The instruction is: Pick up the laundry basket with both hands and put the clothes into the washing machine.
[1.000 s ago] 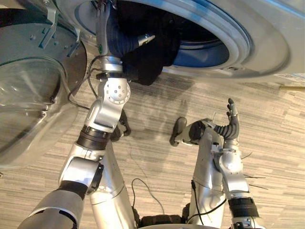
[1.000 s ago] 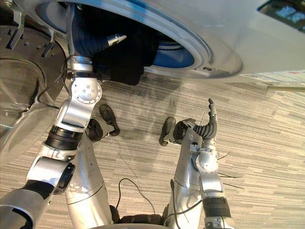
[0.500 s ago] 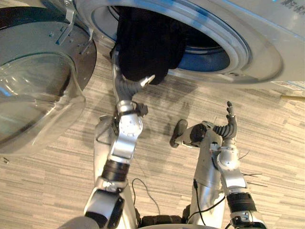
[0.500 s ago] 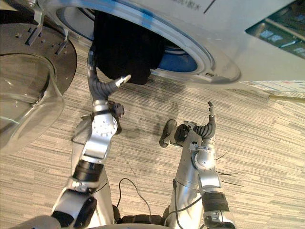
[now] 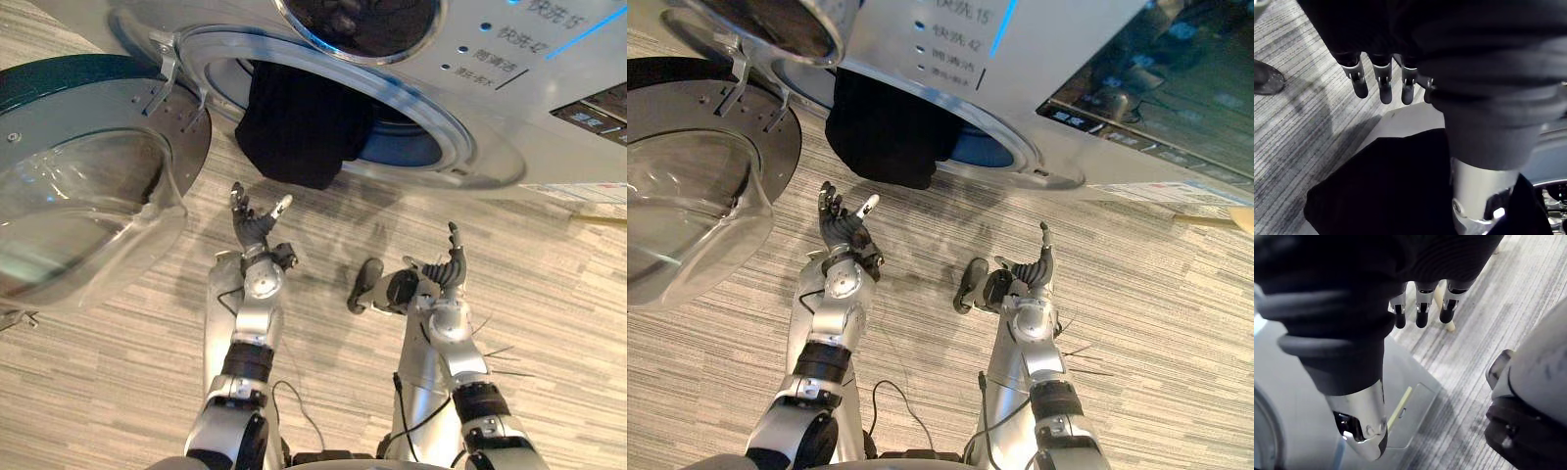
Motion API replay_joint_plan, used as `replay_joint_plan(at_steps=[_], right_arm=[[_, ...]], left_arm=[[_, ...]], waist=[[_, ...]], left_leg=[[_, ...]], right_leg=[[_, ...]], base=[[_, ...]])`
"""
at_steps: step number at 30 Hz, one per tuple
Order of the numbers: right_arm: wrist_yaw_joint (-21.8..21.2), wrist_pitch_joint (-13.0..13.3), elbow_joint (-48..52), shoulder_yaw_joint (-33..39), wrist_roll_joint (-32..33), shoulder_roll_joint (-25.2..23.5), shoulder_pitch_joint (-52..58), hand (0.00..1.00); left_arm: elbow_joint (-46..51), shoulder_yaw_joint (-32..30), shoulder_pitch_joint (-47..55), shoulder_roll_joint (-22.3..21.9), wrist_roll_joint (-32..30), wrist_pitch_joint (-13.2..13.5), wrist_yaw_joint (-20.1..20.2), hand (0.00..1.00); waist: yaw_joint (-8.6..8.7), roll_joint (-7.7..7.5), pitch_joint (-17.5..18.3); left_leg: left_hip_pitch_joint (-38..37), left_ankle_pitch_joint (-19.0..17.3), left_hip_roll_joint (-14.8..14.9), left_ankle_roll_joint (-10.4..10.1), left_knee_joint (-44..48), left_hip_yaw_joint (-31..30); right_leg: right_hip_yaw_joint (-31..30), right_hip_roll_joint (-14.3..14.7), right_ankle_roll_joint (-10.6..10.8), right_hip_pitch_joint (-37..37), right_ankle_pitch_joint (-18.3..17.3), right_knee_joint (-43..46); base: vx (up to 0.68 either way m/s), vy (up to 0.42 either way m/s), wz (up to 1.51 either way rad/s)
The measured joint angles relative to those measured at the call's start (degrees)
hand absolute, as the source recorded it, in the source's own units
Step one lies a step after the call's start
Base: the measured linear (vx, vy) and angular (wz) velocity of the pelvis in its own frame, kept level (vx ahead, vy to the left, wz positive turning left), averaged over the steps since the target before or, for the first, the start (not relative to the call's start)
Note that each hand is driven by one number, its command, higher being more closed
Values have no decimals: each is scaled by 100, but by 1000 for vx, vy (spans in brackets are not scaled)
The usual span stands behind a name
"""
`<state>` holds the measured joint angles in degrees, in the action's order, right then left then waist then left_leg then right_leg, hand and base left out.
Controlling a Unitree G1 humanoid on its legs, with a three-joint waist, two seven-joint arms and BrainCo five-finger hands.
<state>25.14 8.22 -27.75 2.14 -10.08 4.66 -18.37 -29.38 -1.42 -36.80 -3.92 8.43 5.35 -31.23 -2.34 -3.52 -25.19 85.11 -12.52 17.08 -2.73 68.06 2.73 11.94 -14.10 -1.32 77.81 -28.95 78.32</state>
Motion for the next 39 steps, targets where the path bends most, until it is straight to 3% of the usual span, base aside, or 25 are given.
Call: replay_joint_plan(at_steps=[9,10,14,23,34,39], right_arm=[[10,28,-442,32,288,-163,-802,0],[9,32,-445,33,289,-185,-862,0],[-11,45,-381,30,310,-231,-934,0],[-46,65,199,15,324,-322,-880,0],[-65,18,231,30,273,-320,-782,0],[-112,-33,222,22,276,-324,-572,0]], left_arm=[[-1352,-378,-1698,466,708,-109,231,0],[-1356,-377,-1817,528,767,-109,258,100],[-1361,-388,-2093,677,1124,-112,280,100],[-820,-95,-2067,920,1224,32,315,100],[920,547,-839,564,958,248,213,100],[1756,1163,-46,236,636,259,255,100]], waist=[[162,-12,-2],[169,-18,-6],[202,-29,-10],[321,-175,-115],[295,-171,-119],[139,-153,-107]], left_leg=[[517,1,127,54,117,-6],[566,-6,143,64,152,5],[677,-96,203,127,302,60],[952,-92,194,123,508,67],[813,-117,88,164,646,73],[599,-133,53,183,619,72]], right_leg=[[-88,112,74,540,198,-59],[-118,124,80,602,225,-46],[-216,127,153,753,232,53],[-312,81,177,1057,287,266],[-387,-39,174,943,209,487],[-372,-80,190,726,127,494]], base=[[27,-3,-14],[-5,5,-22],[-2,2,-8],[-1,-1,0],[38,-26,6],[23,-45,7]])
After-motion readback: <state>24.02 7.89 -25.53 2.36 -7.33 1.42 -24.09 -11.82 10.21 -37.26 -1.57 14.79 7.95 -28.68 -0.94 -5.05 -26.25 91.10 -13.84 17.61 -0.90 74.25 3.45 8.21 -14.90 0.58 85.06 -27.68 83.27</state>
